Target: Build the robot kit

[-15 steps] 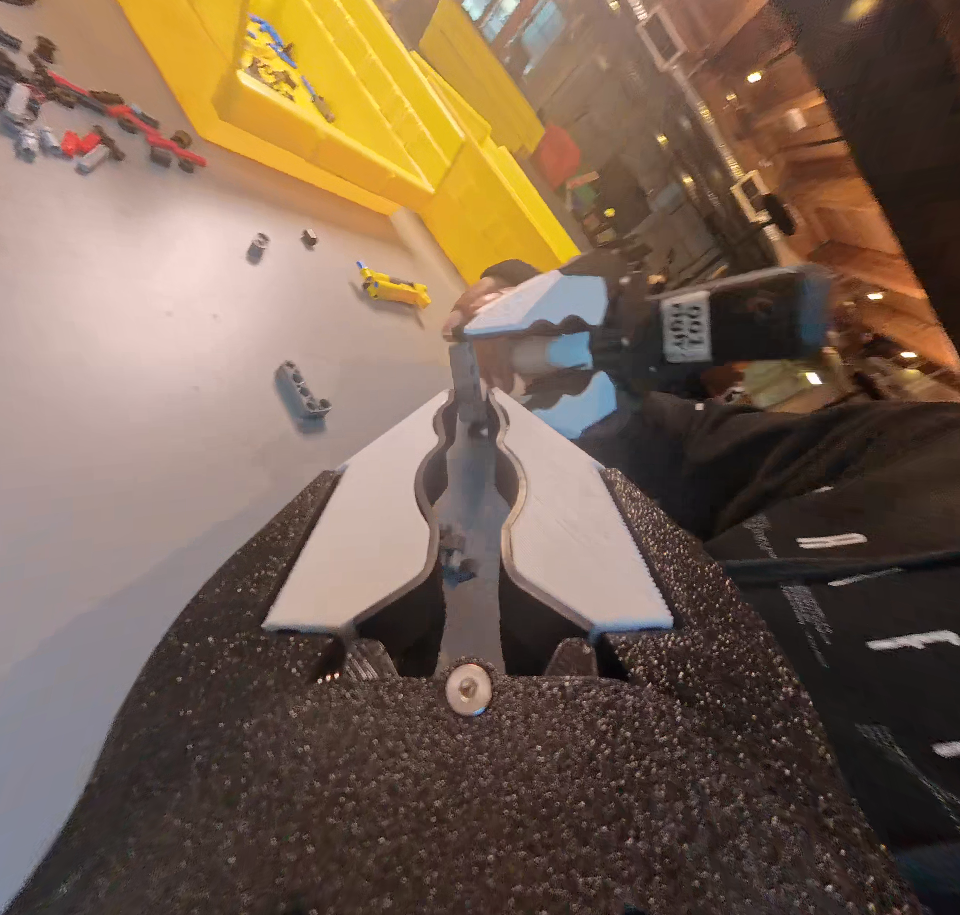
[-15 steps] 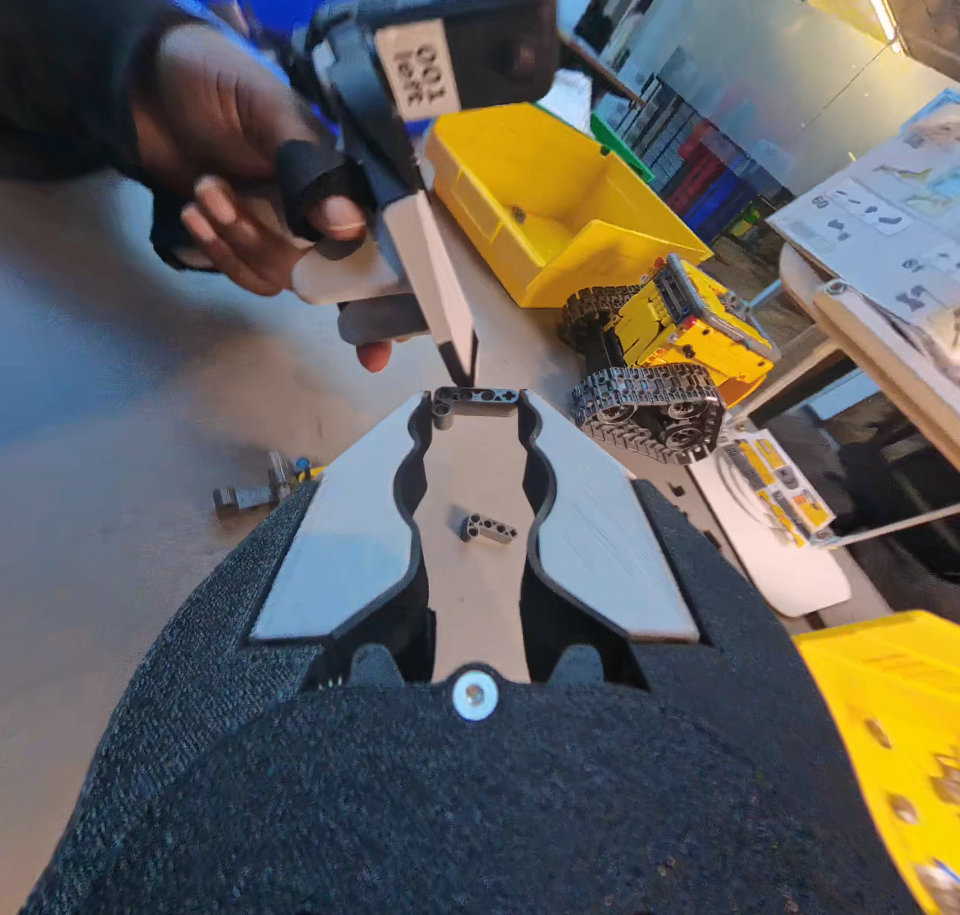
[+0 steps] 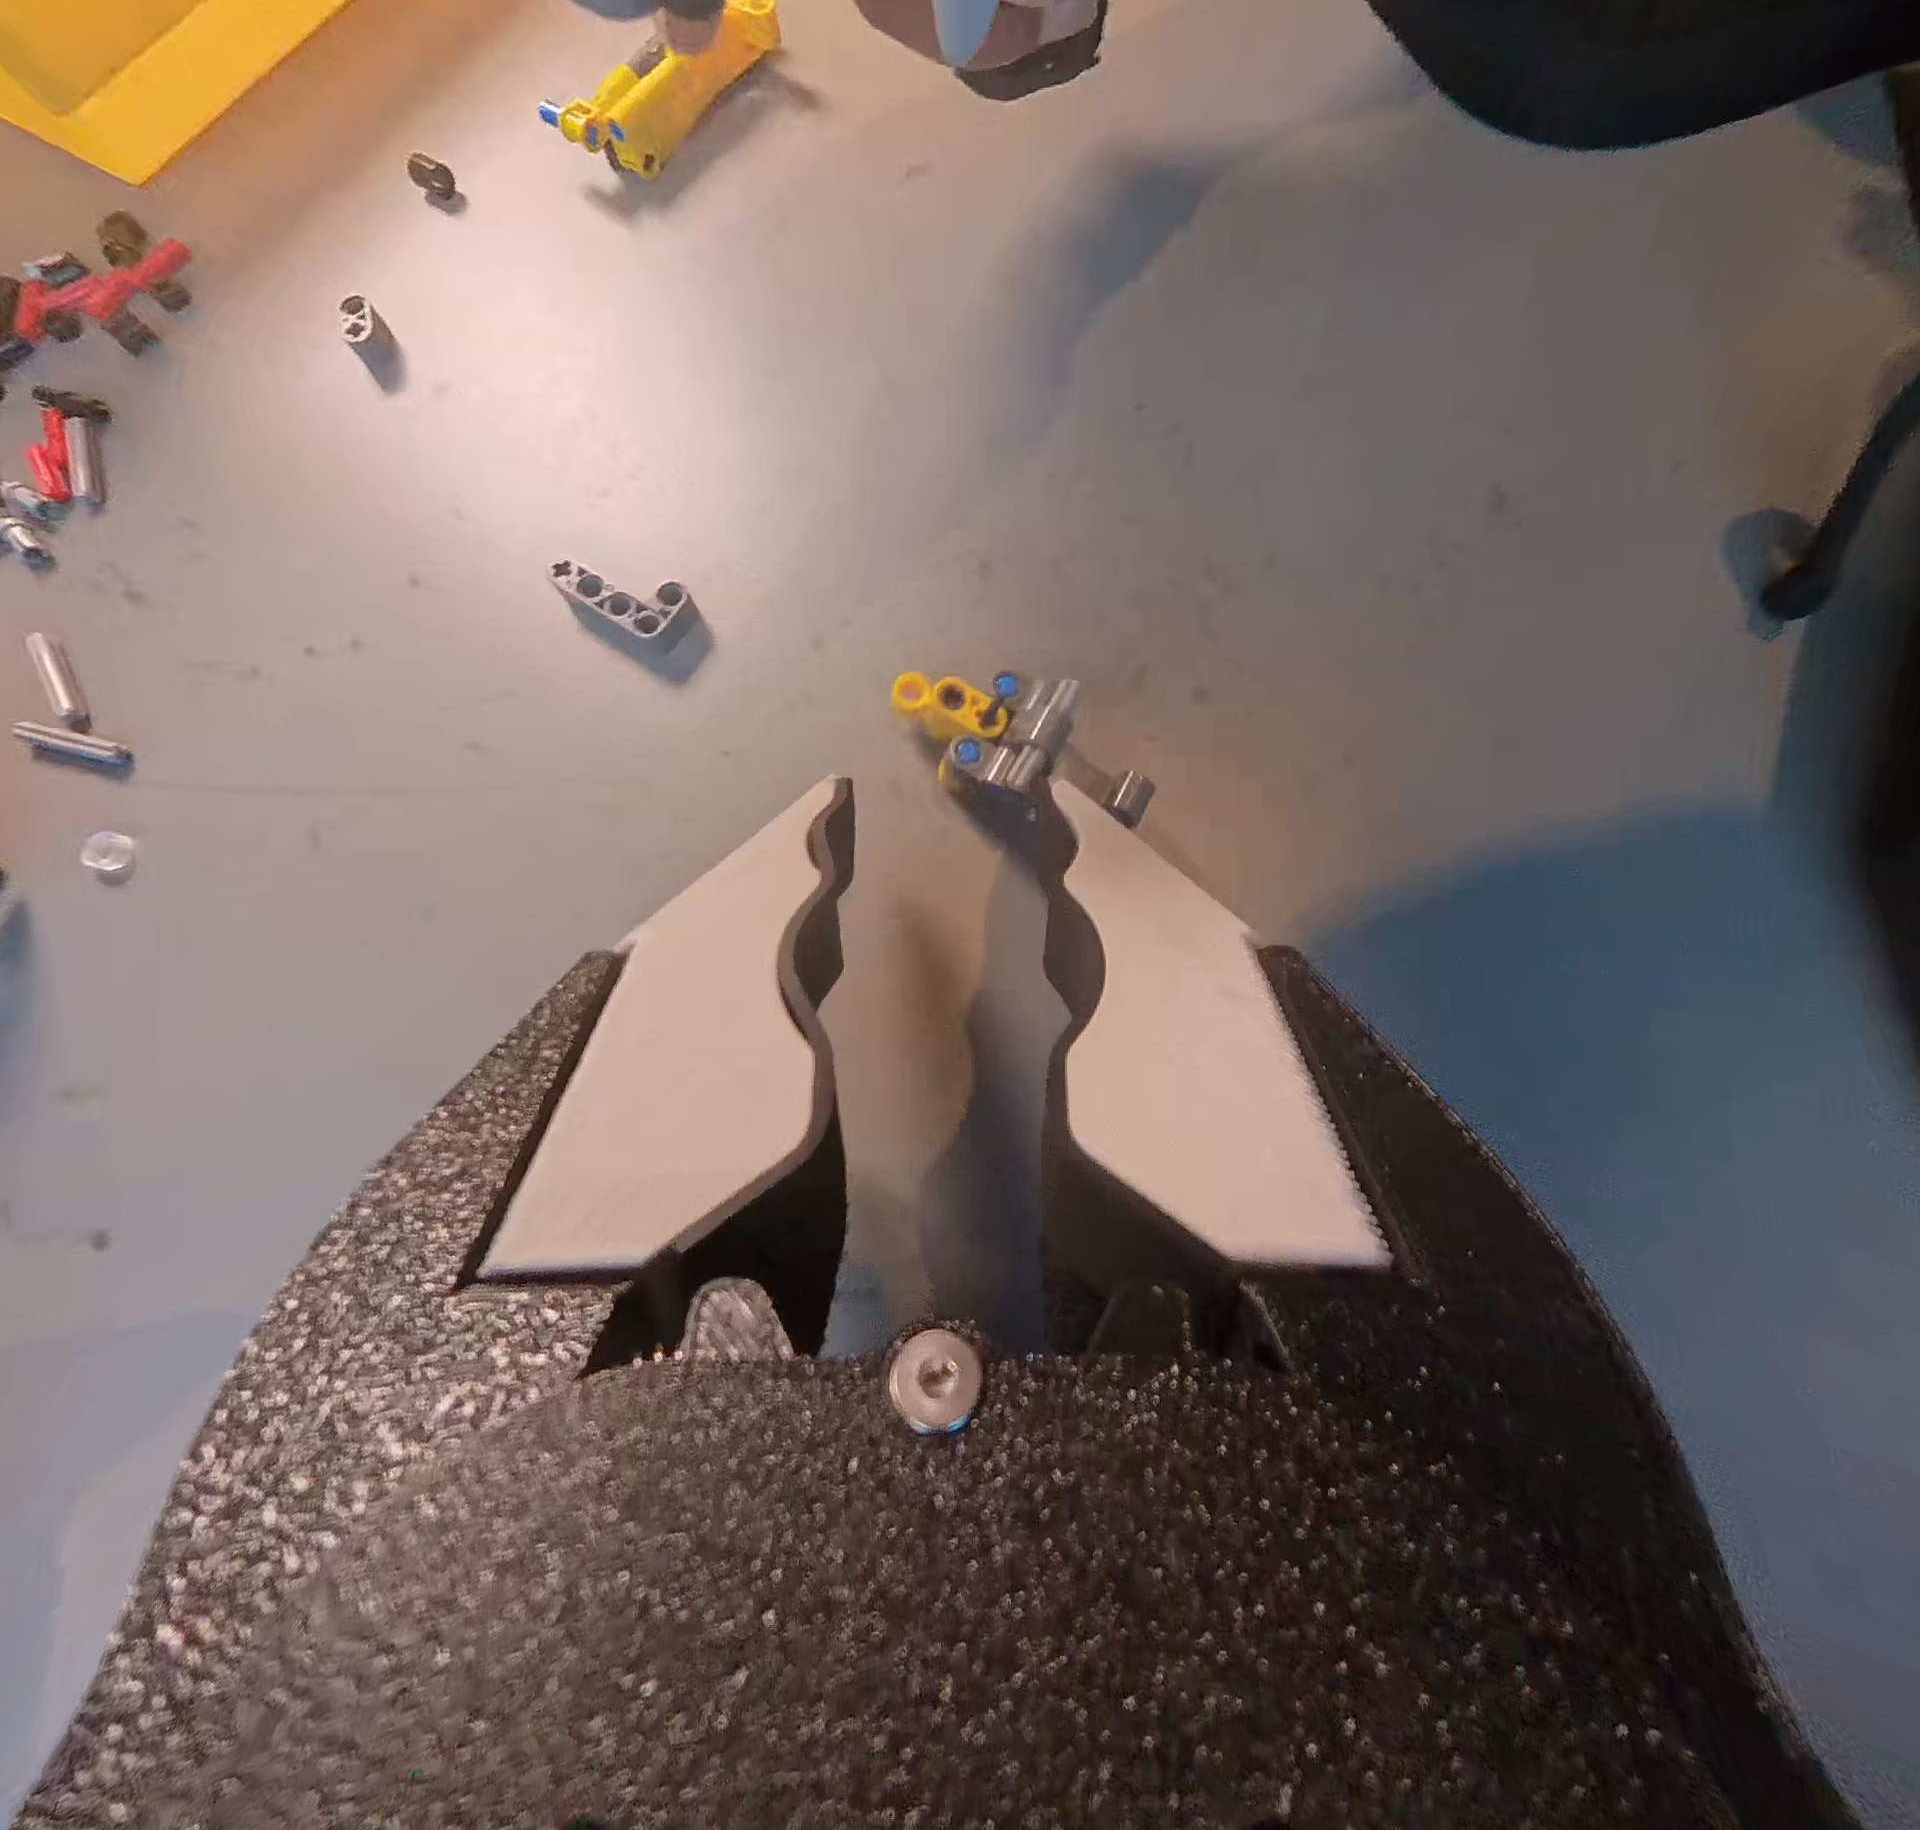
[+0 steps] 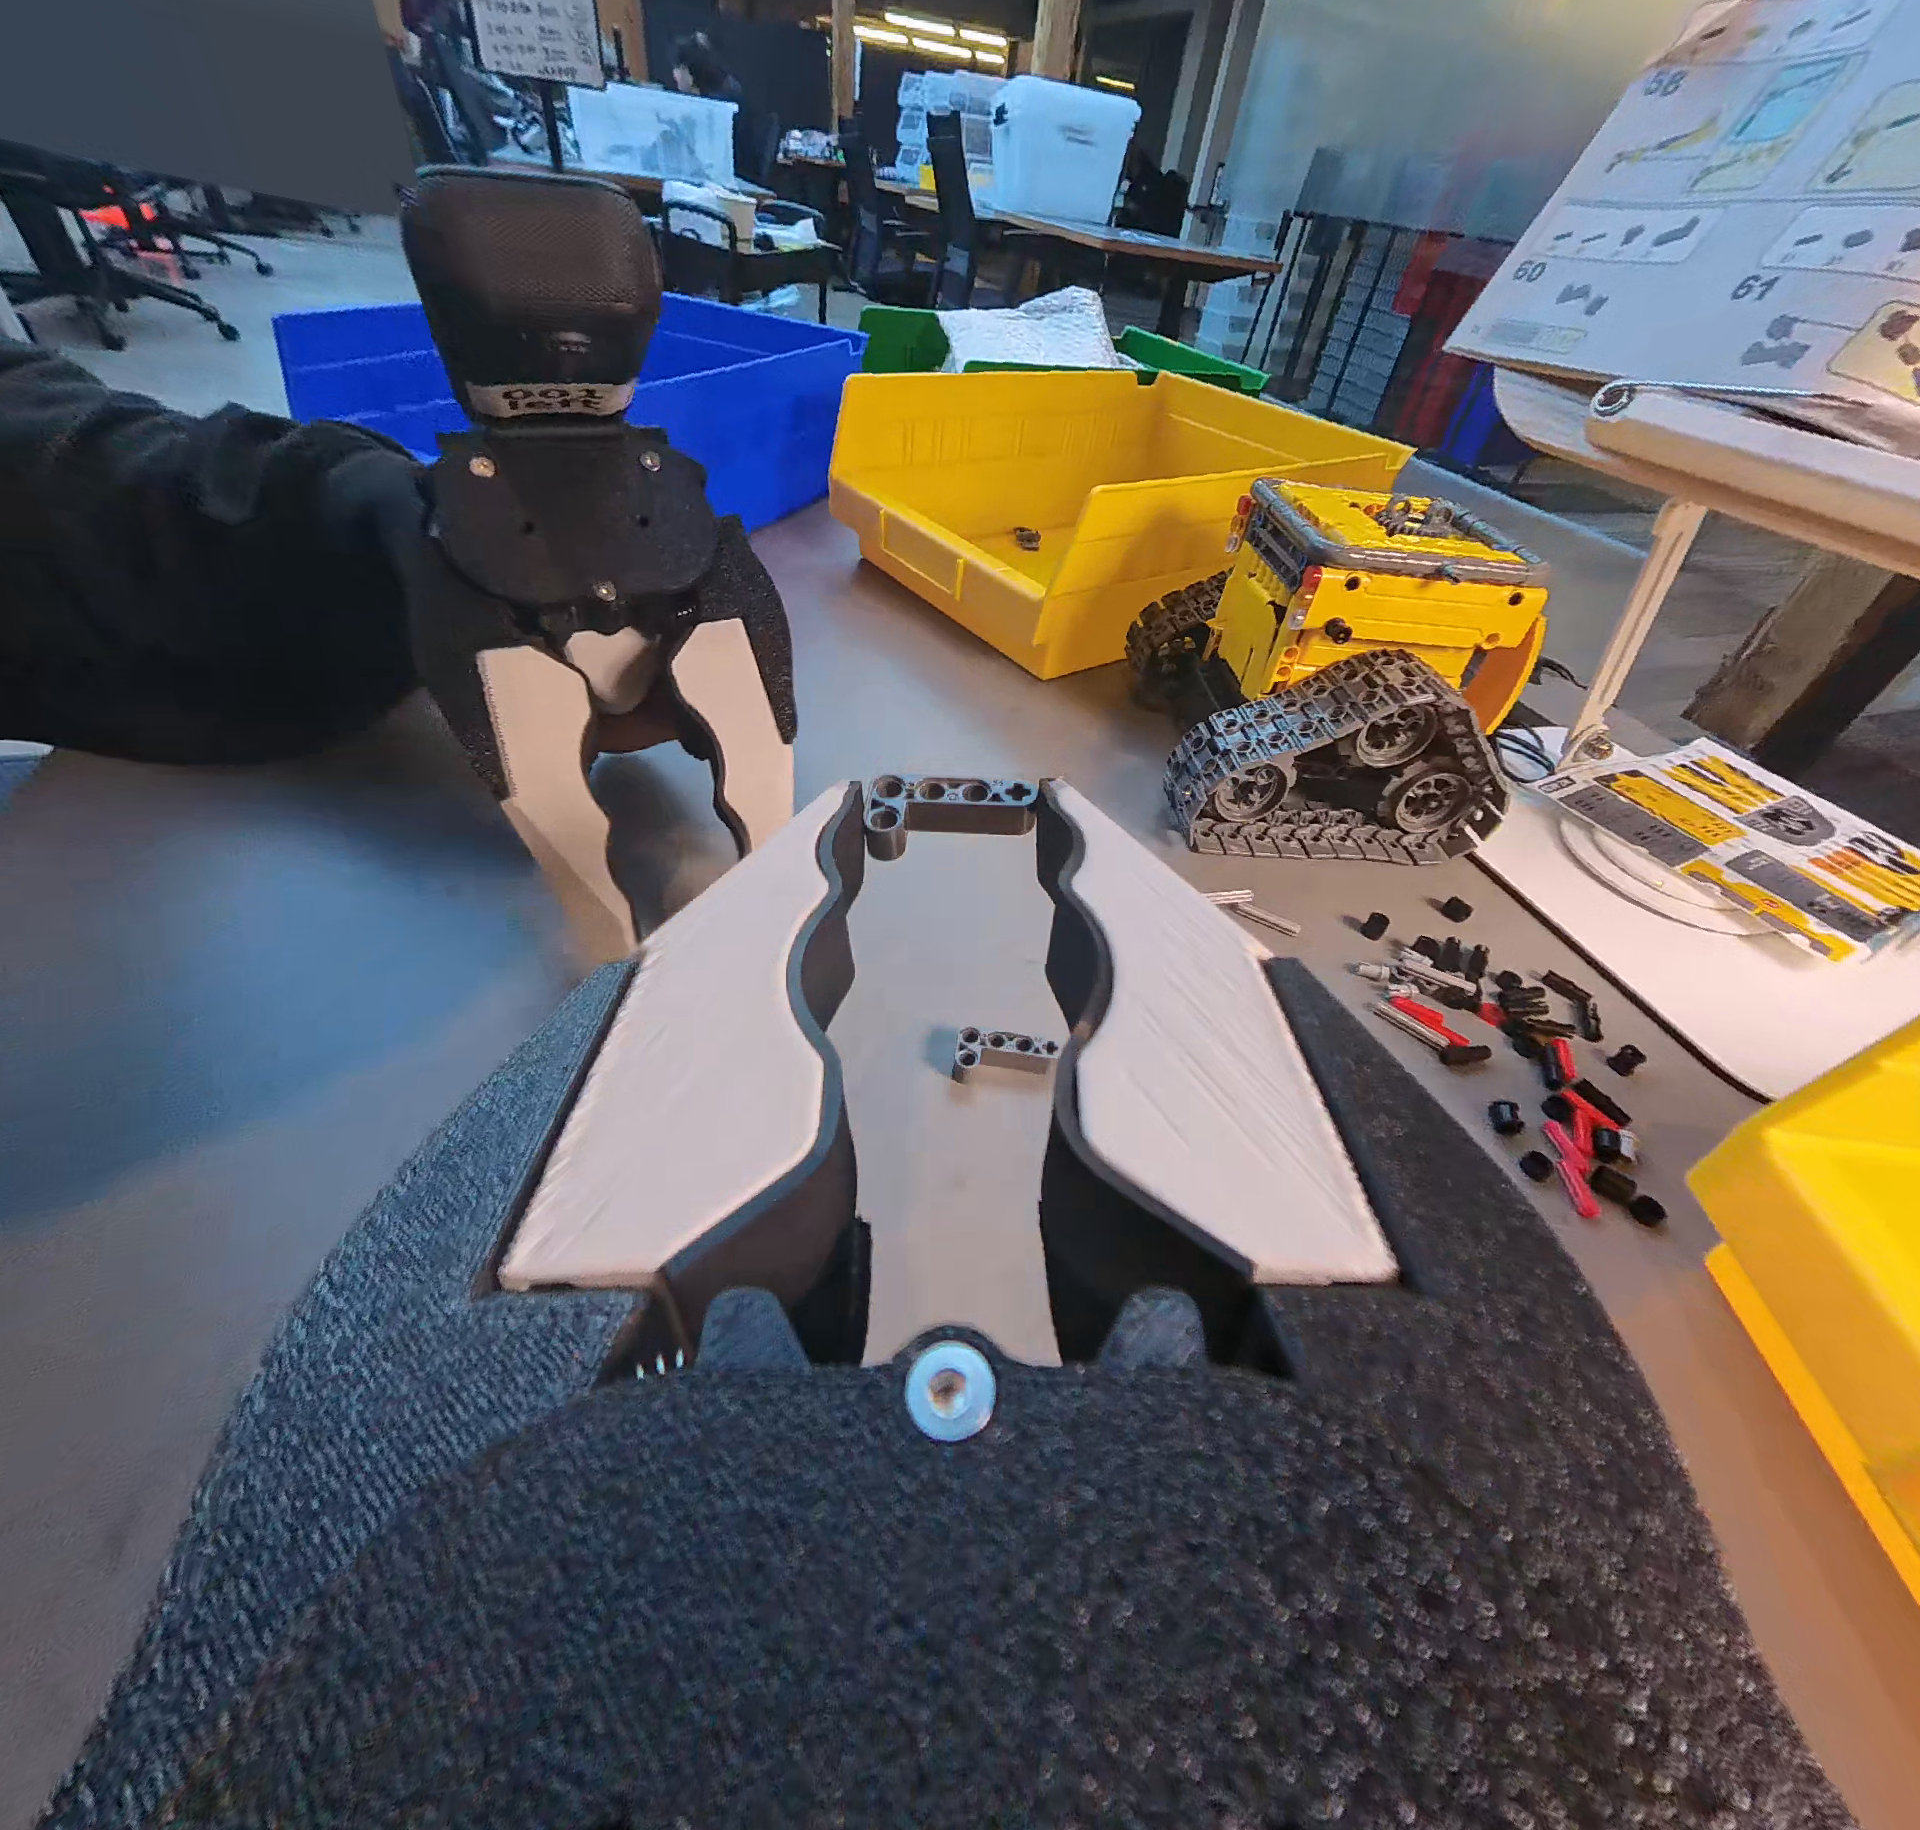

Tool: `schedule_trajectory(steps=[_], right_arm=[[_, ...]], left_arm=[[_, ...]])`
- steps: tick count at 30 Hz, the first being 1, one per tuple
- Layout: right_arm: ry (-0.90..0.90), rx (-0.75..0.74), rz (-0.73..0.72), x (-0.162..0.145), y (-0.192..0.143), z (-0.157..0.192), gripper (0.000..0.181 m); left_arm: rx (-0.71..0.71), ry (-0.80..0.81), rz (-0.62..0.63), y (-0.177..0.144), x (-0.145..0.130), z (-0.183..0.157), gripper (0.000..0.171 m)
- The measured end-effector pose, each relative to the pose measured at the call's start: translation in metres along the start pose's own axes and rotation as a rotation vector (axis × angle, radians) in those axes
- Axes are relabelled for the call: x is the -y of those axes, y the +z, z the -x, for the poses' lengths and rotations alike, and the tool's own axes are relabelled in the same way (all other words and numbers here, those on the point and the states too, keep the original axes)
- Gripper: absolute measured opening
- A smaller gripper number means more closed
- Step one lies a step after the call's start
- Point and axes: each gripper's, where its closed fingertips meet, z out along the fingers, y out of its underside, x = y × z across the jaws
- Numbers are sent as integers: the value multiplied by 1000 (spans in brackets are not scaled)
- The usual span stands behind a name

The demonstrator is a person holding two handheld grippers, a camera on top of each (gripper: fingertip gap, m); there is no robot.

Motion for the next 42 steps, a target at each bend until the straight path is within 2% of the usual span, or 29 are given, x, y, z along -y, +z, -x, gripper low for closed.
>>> schedule_trajectory(steps=[4, 10, 12, 17, 20, 22, 23, 25, 27, 30, 32, 35, 38, 42], right_arm=[[6, 23, 12, -2, 0, 2, 33], [15, 42, 13, -4, -1, 7, 33], [-12, 47, -9, 0, 0, 12, 33], [-243, 14, -72, 15, 7, 38, 33], [-376, -57, -68, 20, 10, 41, 33], [-433, -96, -54, 20, 13, 41, 33], [-464, -107, -51, 20, 14, 42, 33], [-517, -125, -21, 15, 17, 41, 33], [-510, -70, 14, 6, 19, 45, 33], [-337, 151, 102, -13, 14, 61, 31], [-269, 224, 192, -28, 11, 63, 31], [-234, 294, 238, -35, 13, 73, 28], [-262, 307, 264, -40, 18, 82, 15], [-273, 300, 296, -48, 20, 83, 11]], left_arm=[[133, 67, -2, -2, -4, 28, 24], [117, -13, -78, -15, 3, 38, 19], [14, -128, -211, -24, 21, 29, 17], [-410, -555, -637, -56, 86, 3, 19], [-514, -681, -720, -61, 98, 2, 21], [-497, -676, -700, -56, 98, 0, 20], [-463, -672, -685, -53, 97, 3, 9], [-397, -642, -655, -50, 92, 7, 8], [-348, -586, -579, -45, 83, 7, 7], [-171, -331, -324, -34, 53, 7, 7], [-70, -154, -155, -30, 36, 4, 7], [-20, 19, 26, -24, 20, -9, 7], [-17, 79, 90, -20, 14, -18, 7], [-14, 76, 70, -24, 16, -18, 7]])
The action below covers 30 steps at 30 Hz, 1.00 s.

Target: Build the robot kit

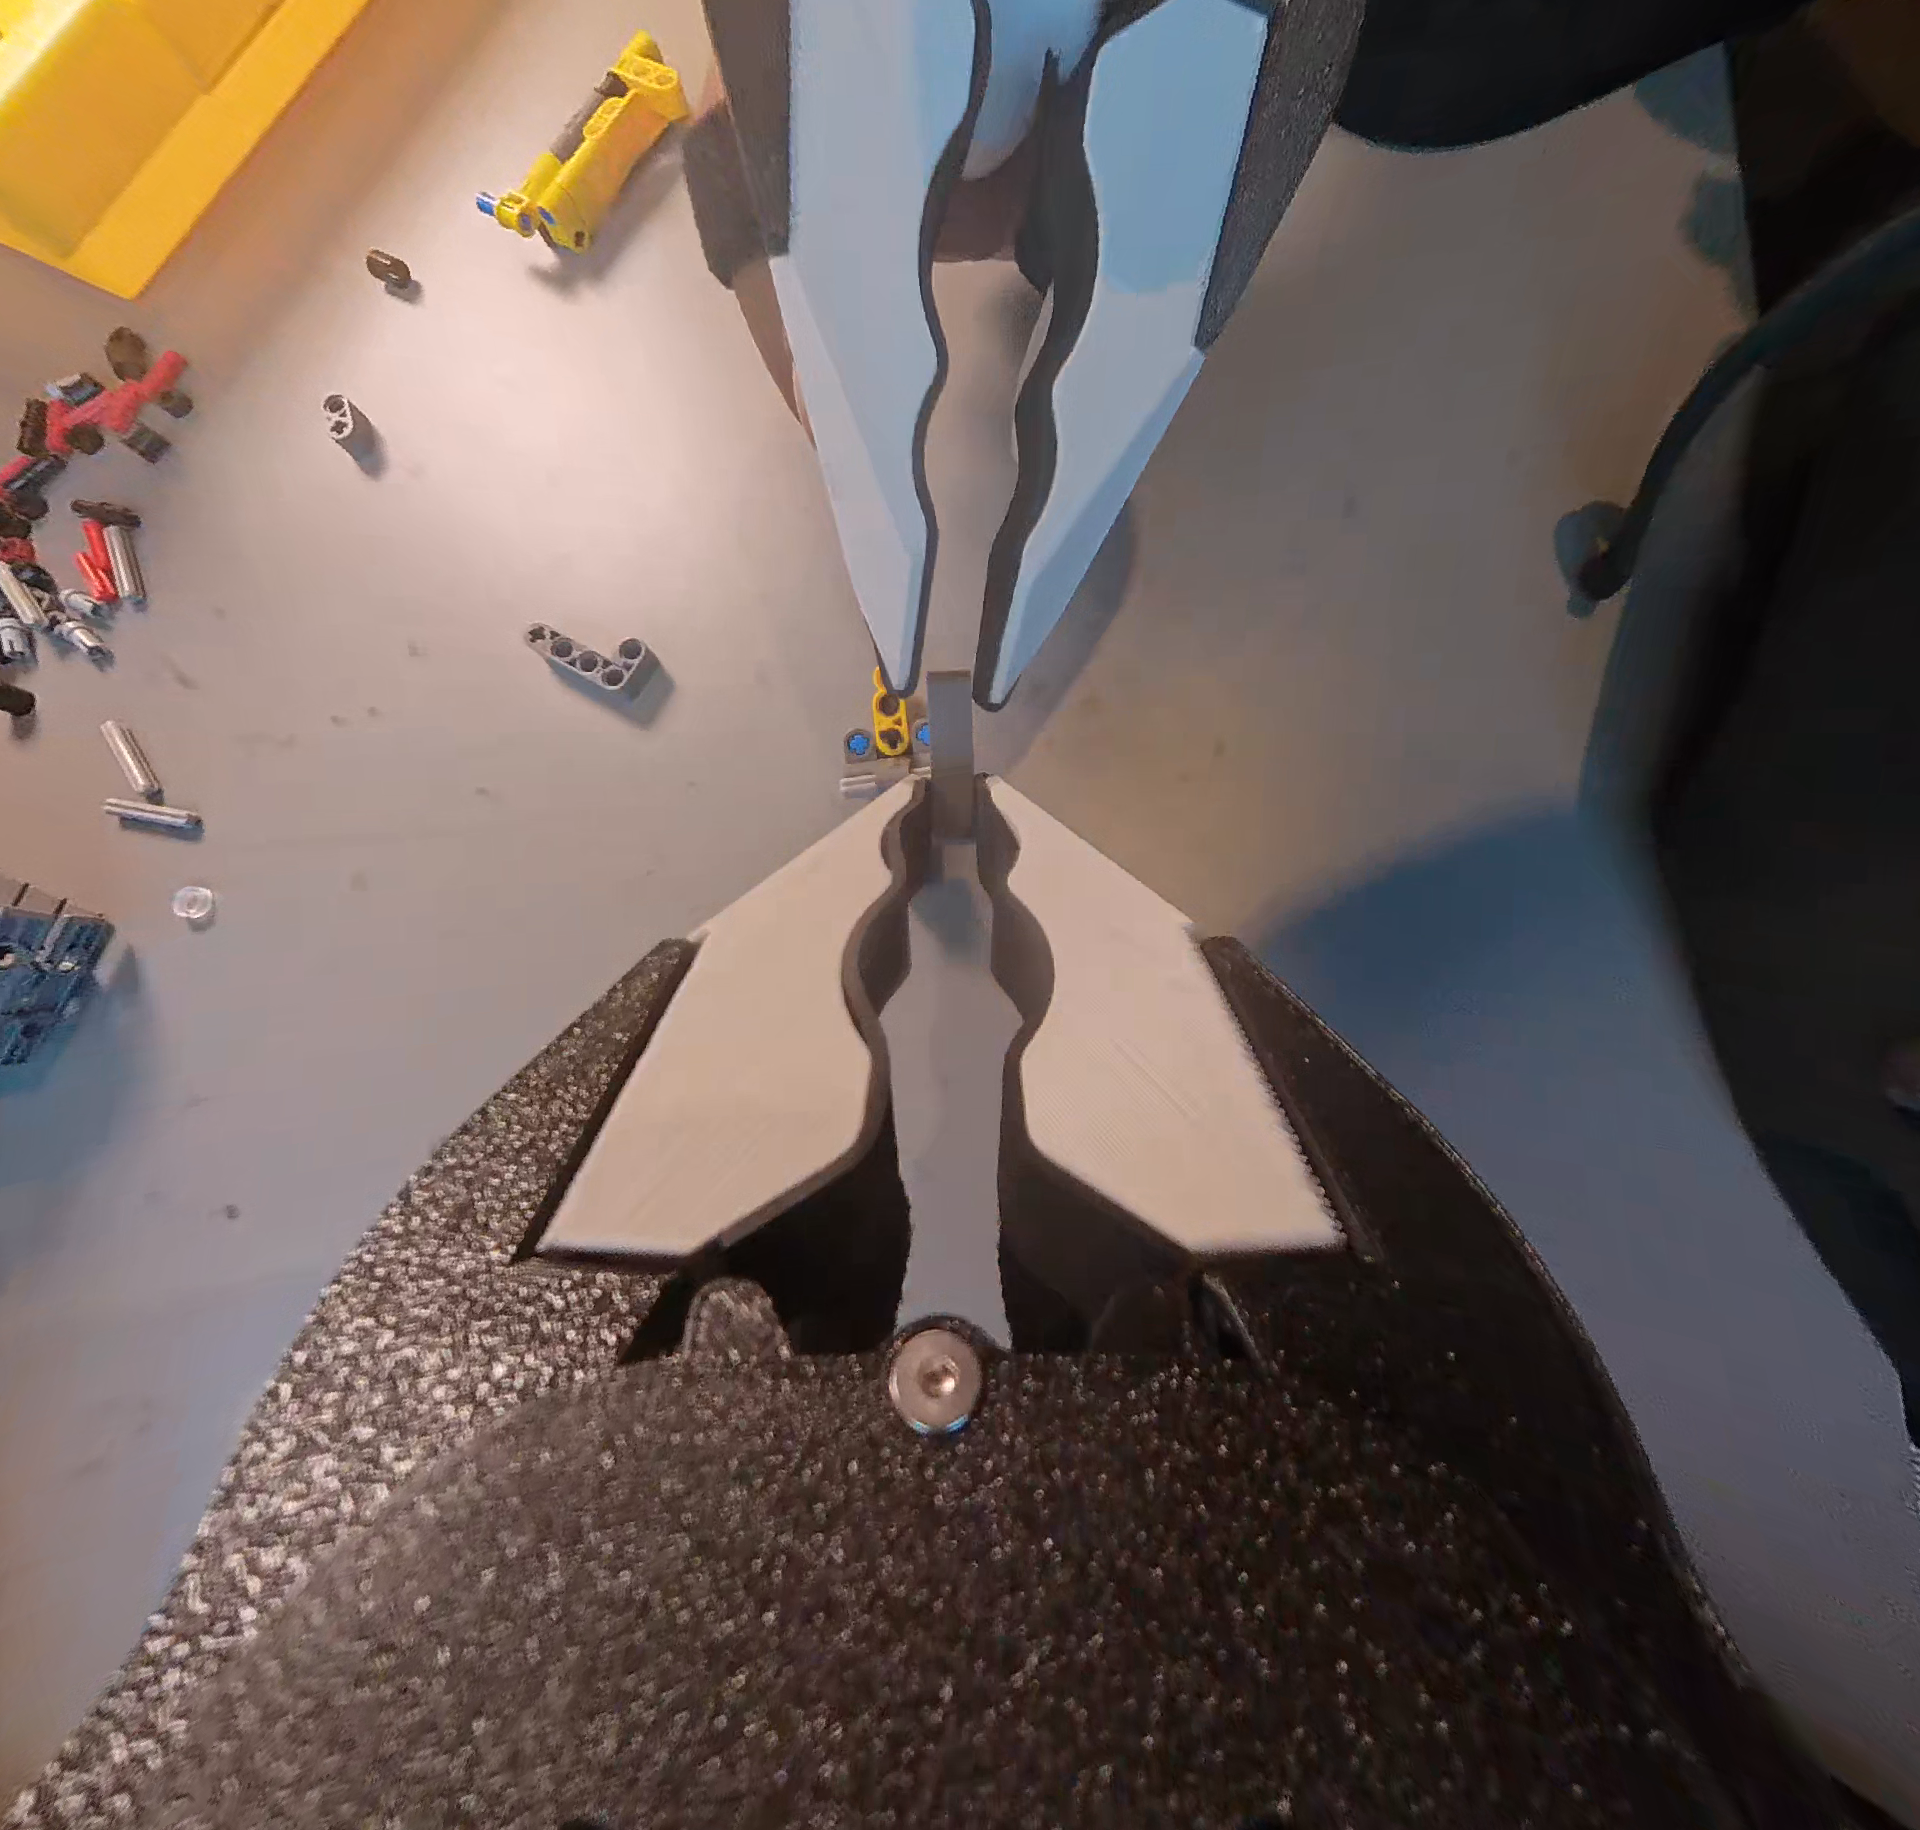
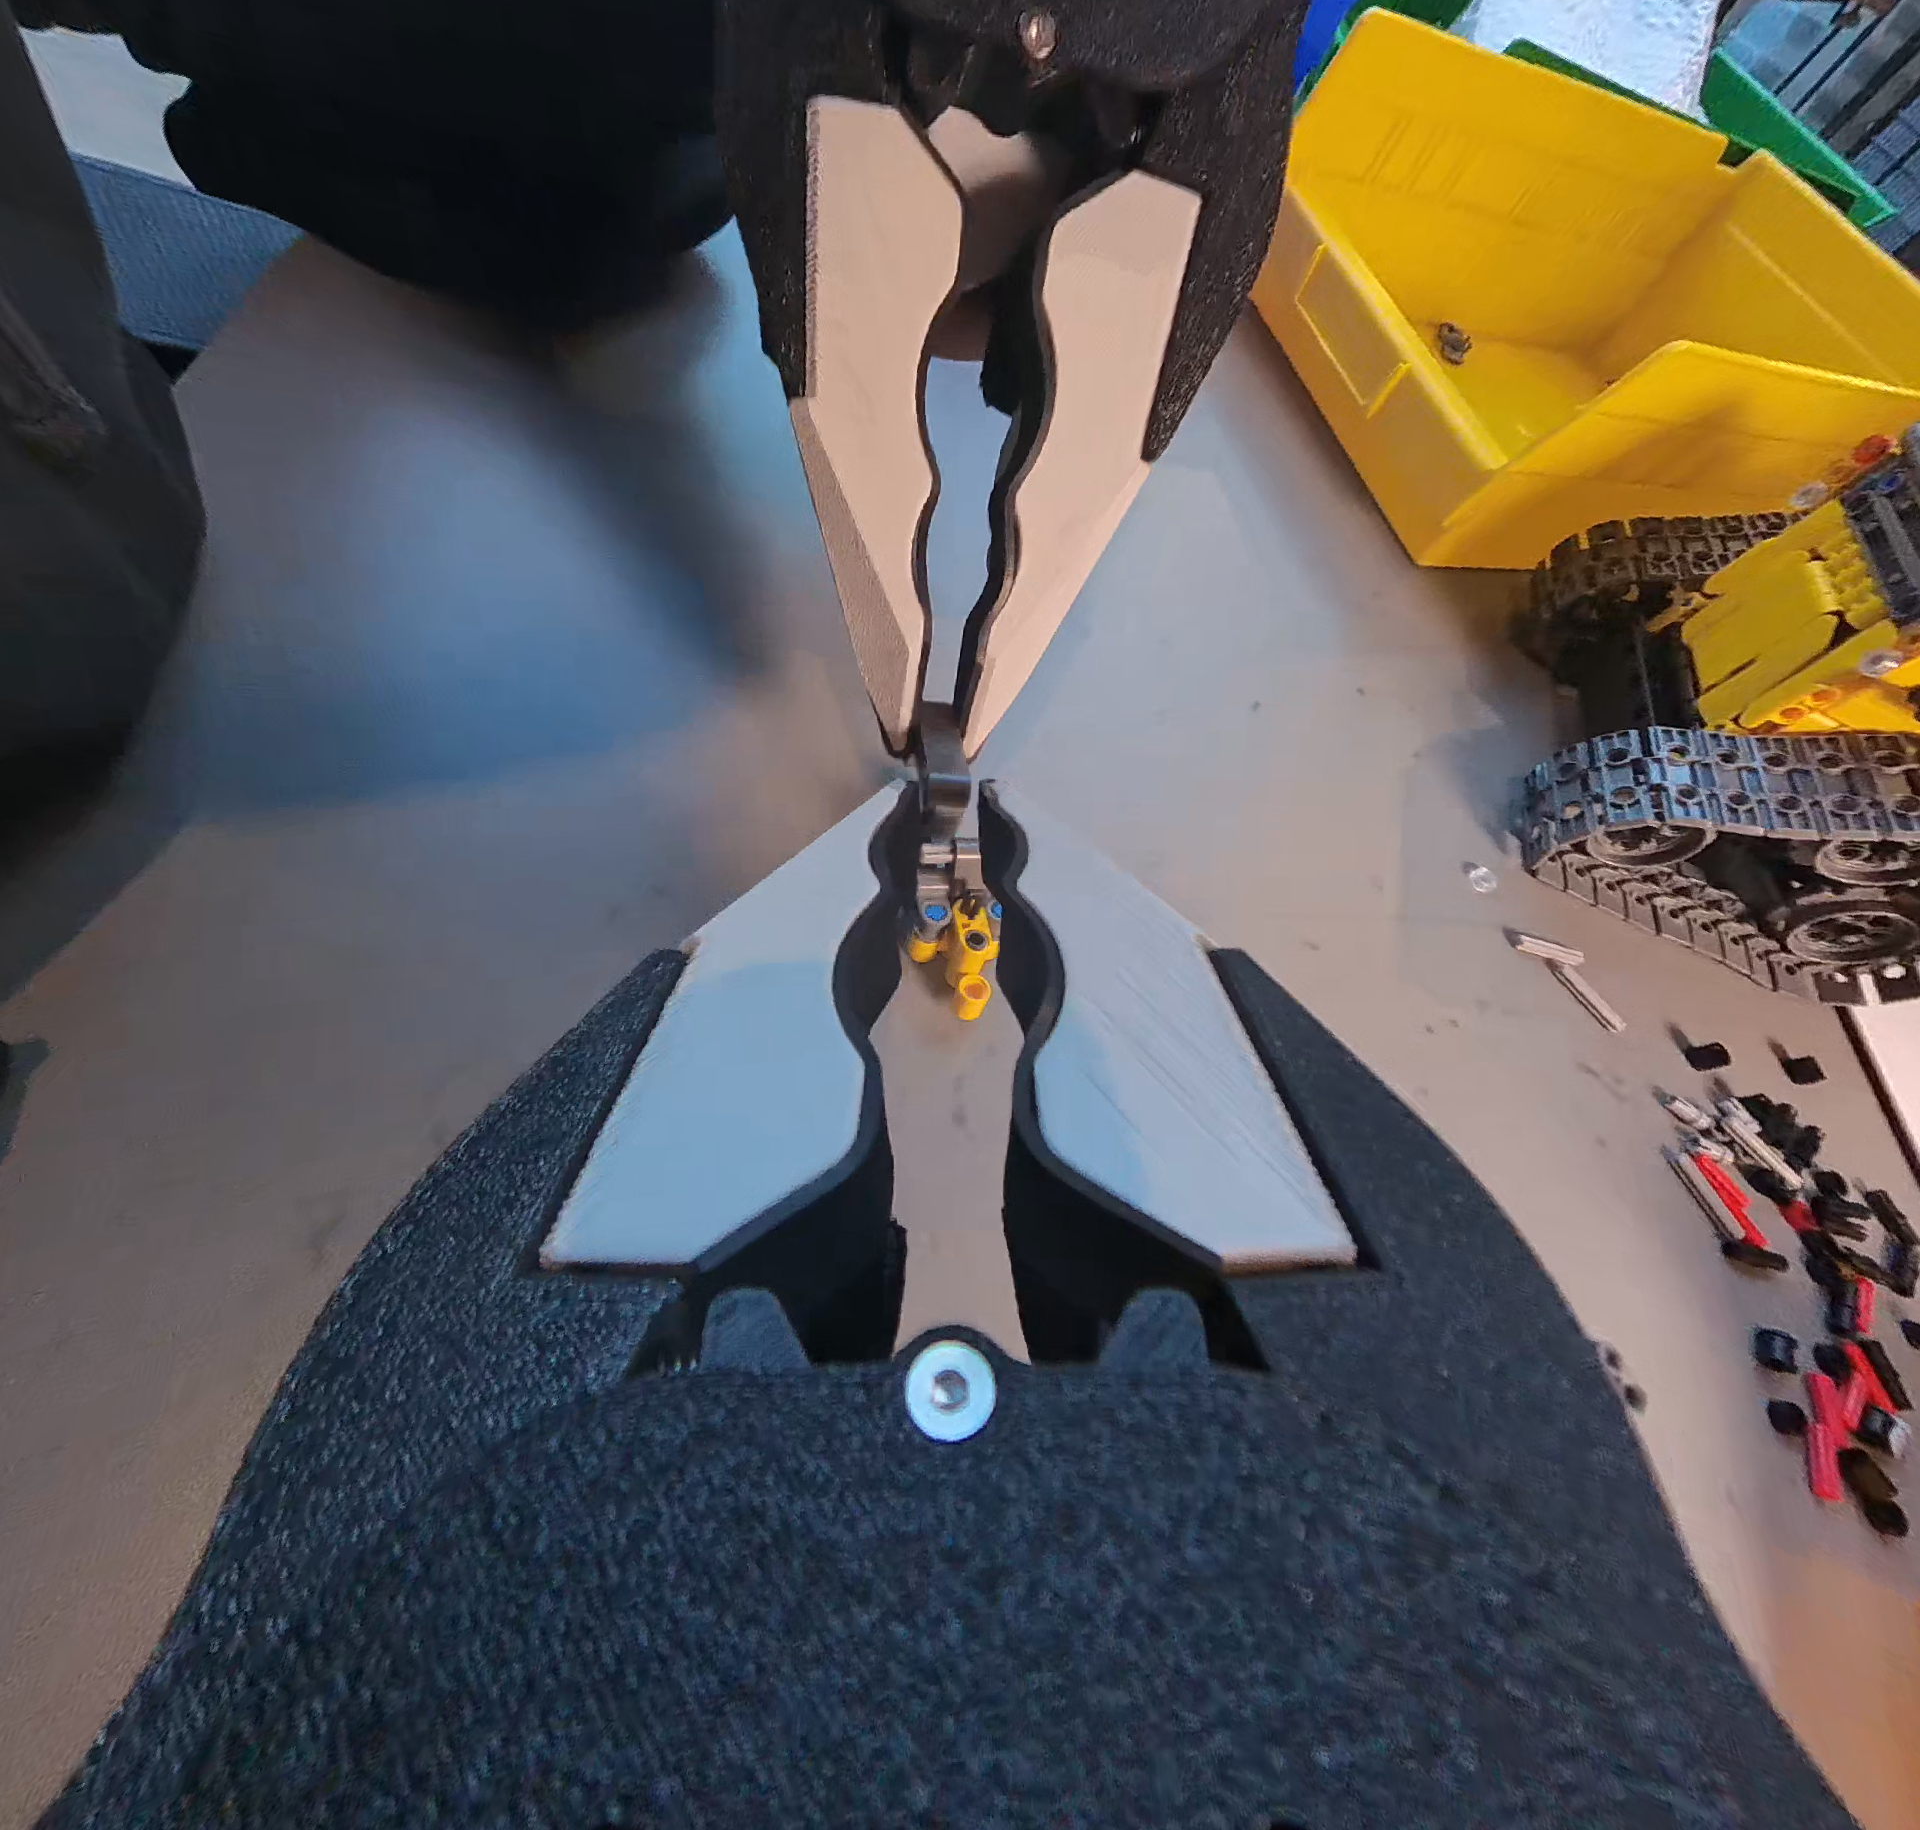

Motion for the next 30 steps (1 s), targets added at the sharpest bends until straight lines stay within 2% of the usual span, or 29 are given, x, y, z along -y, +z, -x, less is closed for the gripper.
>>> schedule_trajectory(steps=[9, 12, 16, 21, 30], right_arm=[[18, 15, 61, -13, 9, 5, 7], [10, 15, 88, -16, 12, 7, 8], [20, 33, 106, -20, 10, 7, 27], [42, 79, 175, -30, 17, 1, 46], [64, 155, 215, -40, 22, 2, 43]], left_arm=[[-7, -11, -64, -2, 0, -1, 7], [-20, -10, -45, -2, -4, -3, 7], [8, 17, 41, 1, -14, -4, 7], [34, 3, 75, 6, -17, -2, 7], [19, -14, 52, 10, -13, -6, 7]])
